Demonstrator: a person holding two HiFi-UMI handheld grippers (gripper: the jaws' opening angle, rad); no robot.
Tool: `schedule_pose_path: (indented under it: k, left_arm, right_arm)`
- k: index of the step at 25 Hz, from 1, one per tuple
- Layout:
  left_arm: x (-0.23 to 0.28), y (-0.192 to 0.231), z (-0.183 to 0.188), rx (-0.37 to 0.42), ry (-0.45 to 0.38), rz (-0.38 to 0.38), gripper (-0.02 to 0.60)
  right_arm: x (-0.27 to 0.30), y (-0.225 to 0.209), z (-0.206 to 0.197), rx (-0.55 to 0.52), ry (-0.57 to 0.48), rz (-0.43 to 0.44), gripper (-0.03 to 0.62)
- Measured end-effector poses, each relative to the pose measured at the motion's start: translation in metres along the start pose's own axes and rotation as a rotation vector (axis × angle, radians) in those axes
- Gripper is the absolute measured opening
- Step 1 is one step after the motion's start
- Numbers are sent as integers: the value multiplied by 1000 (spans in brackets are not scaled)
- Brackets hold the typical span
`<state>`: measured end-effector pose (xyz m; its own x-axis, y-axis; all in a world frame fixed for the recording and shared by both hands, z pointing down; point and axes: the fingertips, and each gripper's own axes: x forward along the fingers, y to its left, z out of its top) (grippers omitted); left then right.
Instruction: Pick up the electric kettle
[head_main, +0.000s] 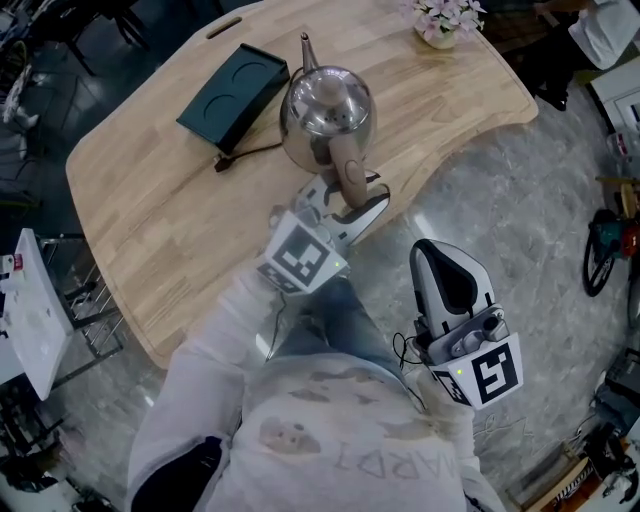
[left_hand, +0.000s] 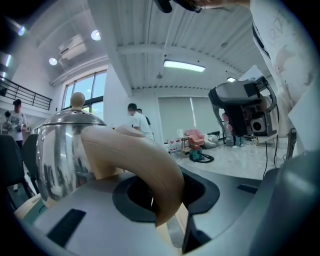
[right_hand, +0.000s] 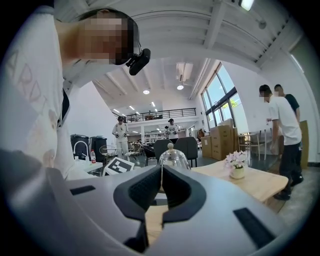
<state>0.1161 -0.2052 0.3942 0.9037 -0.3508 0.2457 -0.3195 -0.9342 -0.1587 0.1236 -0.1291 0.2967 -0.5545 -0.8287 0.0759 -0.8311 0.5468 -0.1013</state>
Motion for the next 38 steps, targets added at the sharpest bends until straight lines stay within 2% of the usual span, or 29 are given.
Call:
schedule_pose_path:
  k: [8, 22, 30, 38]
  left_arm:
    - [-78, -47, 30, 1, -24, 5, 112]
    - [-240, -164, 62, 44, -50, 43, 112]
    - [-290, -220, 74, 62, -63, 60, 112]
    - [-299, -232, 85, 1, -79, 68, 112]
  right_arm:
    - [-21, 66, 14, -27, -43, 27, 18]
    - [-87, 201, 12, -62, -95, 35, 18]
    - [-116, 248, 12, -95, -117, 62, 18]
    - [-126, 264, -6, -137, -54, 90, 19]
